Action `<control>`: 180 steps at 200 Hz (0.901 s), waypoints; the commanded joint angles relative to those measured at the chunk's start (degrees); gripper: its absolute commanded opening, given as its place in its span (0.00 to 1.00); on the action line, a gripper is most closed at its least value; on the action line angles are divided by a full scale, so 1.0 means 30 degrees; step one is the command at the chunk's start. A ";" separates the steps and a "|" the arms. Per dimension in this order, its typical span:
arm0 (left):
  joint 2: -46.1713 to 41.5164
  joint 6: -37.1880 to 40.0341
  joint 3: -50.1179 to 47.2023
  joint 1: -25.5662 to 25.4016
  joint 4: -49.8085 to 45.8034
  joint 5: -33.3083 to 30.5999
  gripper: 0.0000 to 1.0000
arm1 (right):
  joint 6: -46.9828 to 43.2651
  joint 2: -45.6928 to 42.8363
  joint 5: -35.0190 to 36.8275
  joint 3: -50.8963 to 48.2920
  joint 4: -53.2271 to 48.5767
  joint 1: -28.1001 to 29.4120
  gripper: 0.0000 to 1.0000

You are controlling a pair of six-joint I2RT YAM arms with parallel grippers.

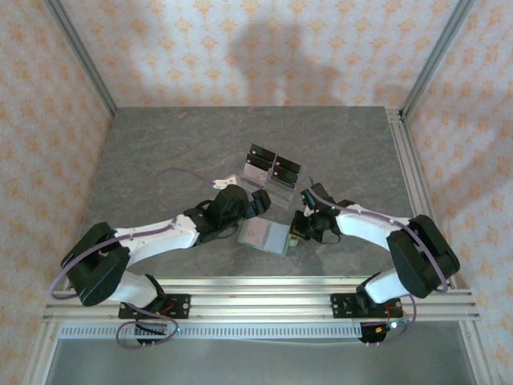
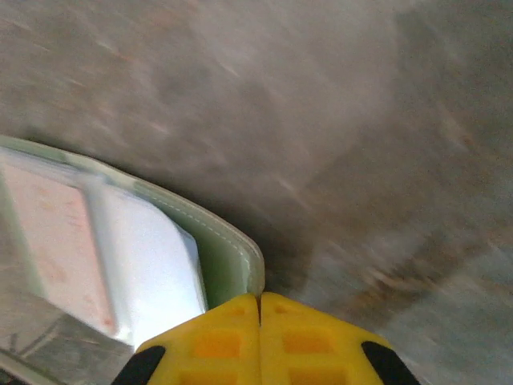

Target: Put the credit cards into the card holder

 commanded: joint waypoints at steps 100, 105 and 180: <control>-0.1024 0.2467 -0.3058 0.2326 -0.0833 0.0203 1.00 | -0.2379 0.4013 -0.0813 0.3428 0.0169 0.0089 0.00; -0.0820 0.2571 -0.2996 0.2372 -0.0703 0.0347 1.00 | -0.2475 0.4081 -0.0808 0.3462 0.0116 0.0092 0.00; 0.1943 0.2919 -0.1744 0.2468 0.1037 0.1950 1.00 | -0.2740 0.4714 -0.1032 0.3648 0.0144 0.0108 0.00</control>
